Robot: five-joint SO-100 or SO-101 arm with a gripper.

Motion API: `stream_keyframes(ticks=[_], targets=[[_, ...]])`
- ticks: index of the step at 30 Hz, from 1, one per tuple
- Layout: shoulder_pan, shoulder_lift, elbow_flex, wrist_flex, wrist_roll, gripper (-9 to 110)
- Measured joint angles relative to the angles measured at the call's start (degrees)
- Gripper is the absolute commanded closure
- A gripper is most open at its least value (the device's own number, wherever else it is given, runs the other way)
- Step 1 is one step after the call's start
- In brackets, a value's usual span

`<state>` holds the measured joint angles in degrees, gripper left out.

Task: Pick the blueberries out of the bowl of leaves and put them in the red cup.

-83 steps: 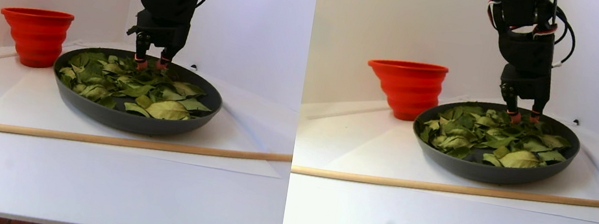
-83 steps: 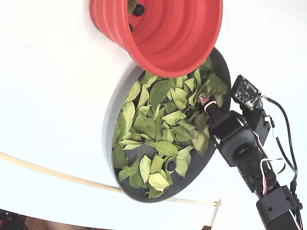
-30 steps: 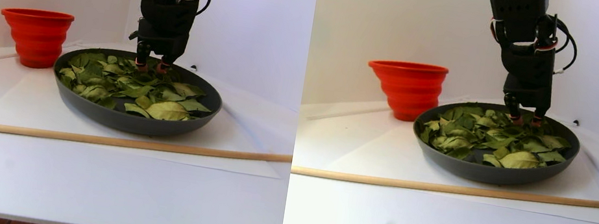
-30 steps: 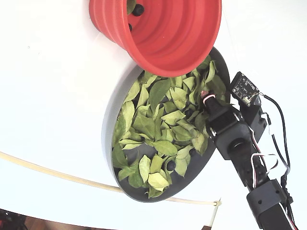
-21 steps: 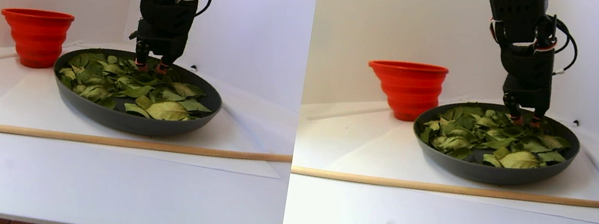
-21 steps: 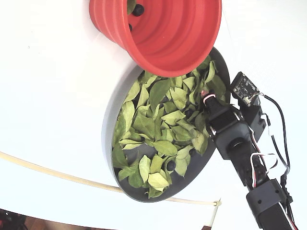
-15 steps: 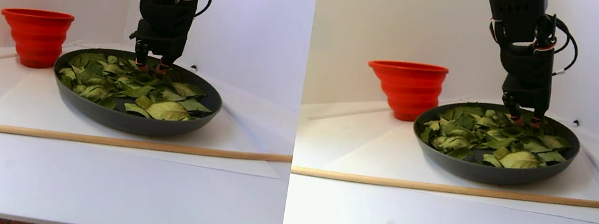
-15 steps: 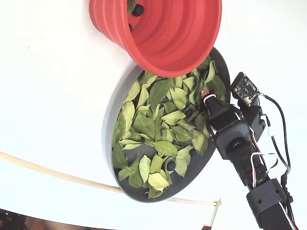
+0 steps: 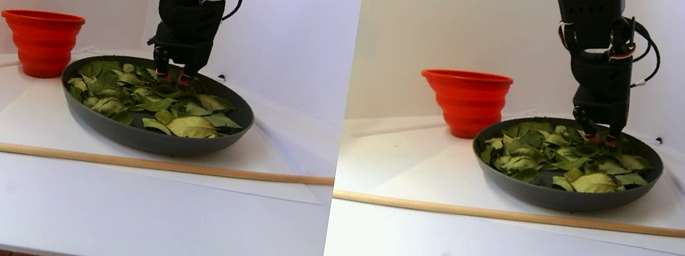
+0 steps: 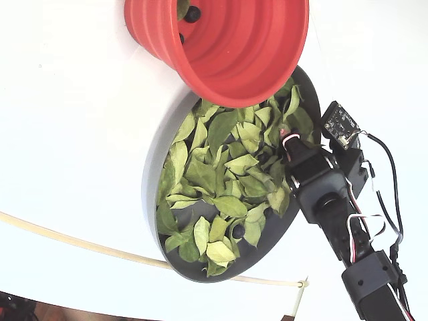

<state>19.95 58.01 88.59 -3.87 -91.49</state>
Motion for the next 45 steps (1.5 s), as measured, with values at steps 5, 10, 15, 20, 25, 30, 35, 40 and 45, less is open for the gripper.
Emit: stream_keyframes(ticks=[5,10,15,20,25,30,35,40,45], targets=[[0.0,0.0,0.35,0.0,0.0,92],[0.0,0.09,0.44,0.0,0.0,93],[0.0,0.7,0.53,0.0,-0.79,93],[0.0,1.14,0.53,0.0,-1.49,94],[-0.18,1.93,0.53,0.0,-2.02,94],[-0.35,3.08,0.97,0.26,-2.02,94],[-0.62,3.87,1.14,0.88,-2.02,94],[-0.62,5.1,1.49,0.88,-2.02,94],[-0.62,5.27,1.58,1.32,-2.55,94]])
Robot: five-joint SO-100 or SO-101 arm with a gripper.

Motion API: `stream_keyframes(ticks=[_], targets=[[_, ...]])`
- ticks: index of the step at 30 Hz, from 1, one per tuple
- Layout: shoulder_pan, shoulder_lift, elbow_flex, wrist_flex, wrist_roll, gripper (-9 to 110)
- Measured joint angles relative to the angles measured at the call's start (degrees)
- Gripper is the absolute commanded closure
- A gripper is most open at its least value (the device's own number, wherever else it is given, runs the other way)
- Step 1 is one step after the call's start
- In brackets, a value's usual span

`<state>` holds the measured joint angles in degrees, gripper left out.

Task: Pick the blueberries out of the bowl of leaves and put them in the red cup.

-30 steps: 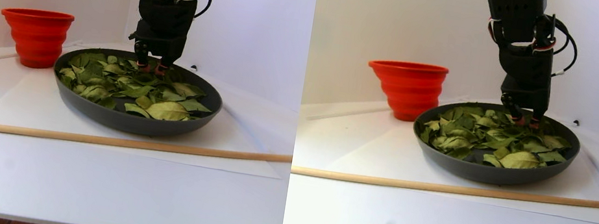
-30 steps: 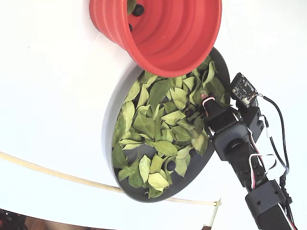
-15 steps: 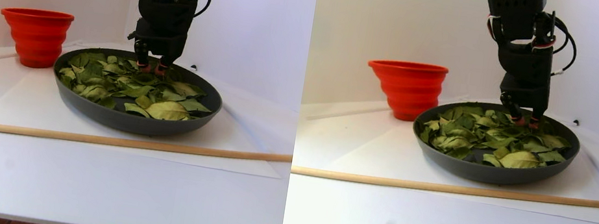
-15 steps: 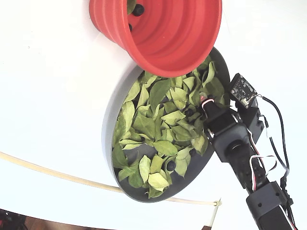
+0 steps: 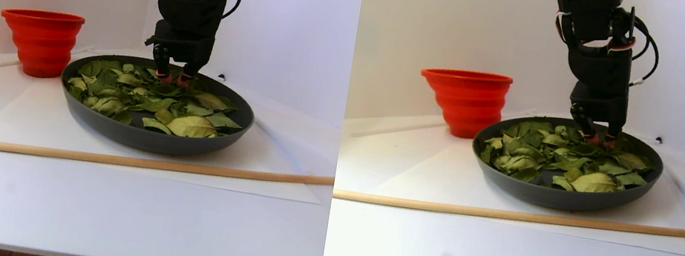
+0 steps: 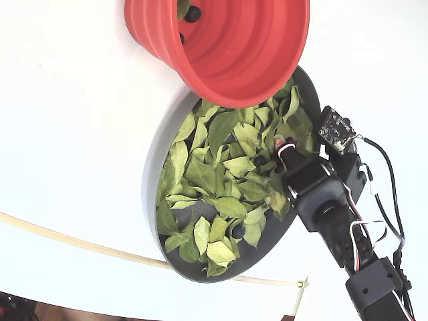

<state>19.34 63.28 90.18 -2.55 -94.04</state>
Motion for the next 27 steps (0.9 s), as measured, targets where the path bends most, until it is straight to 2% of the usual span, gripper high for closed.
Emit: stream_keyframes(ticks=[27], targets=[[-1.41,6.24,4.66,1.14,-2.99,94]])
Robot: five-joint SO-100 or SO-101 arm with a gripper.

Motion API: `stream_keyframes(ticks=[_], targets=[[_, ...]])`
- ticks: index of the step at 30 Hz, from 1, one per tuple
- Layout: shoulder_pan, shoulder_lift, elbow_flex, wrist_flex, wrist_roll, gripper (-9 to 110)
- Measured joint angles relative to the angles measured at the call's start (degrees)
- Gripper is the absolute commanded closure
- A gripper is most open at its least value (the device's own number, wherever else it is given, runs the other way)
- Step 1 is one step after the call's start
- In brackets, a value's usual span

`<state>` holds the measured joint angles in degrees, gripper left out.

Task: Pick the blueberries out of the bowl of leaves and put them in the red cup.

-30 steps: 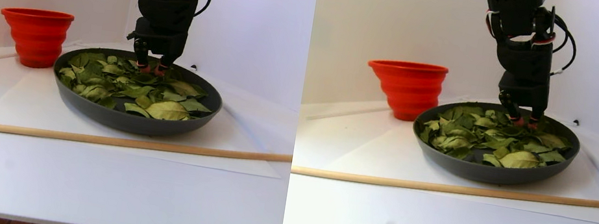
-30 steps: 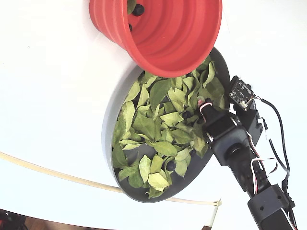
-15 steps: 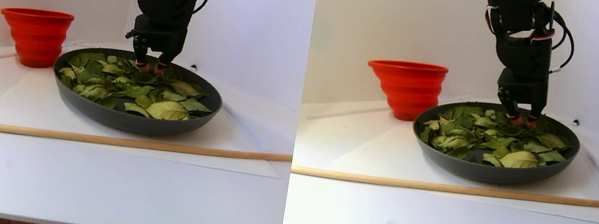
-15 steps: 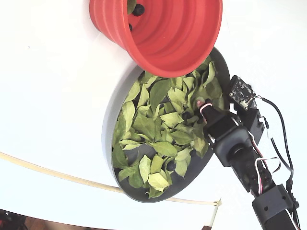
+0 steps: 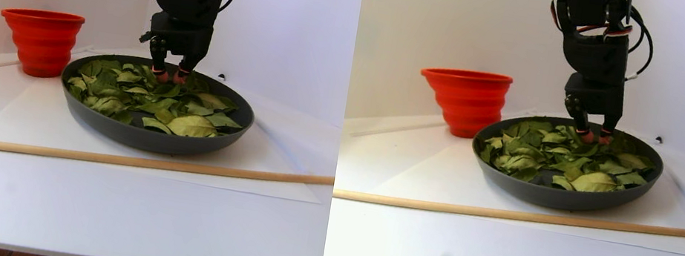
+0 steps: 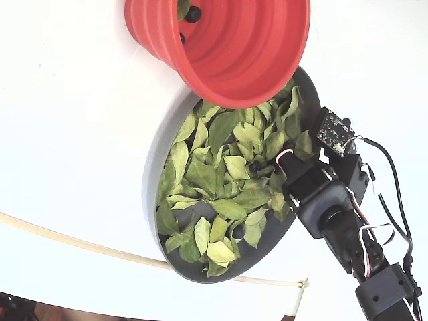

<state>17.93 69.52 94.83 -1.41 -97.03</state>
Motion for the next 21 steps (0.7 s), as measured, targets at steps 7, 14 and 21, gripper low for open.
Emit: stream_keyframes(ticks=[7,14,21], targets=[[-1.05,2.55,2.02,0.0,-0.09,94],[-2.02,5.36,3.08,0.35,-0.09,94],[-2.99,9.23,5.8,1.14,-0.09,94]])
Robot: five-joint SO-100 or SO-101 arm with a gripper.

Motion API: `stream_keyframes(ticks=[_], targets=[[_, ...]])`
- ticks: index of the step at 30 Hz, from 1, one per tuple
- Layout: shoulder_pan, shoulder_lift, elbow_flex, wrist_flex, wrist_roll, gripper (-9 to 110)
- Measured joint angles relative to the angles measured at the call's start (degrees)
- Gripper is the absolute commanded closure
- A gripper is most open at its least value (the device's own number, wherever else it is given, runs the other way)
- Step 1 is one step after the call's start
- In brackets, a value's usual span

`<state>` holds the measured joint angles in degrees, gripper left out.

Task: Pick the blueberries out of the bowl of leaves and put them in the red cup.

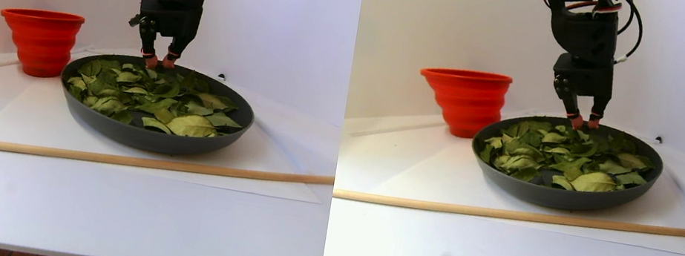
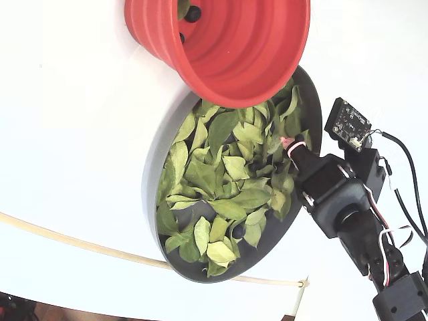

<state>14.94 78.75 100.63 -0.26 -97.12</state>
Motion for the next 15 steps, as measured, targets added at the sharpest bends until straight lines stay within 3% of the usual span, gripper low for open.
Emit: stream_keyframes(ticks=[15], targets=[[-3.08,7.47,4.13,1.67,0.0,94]])
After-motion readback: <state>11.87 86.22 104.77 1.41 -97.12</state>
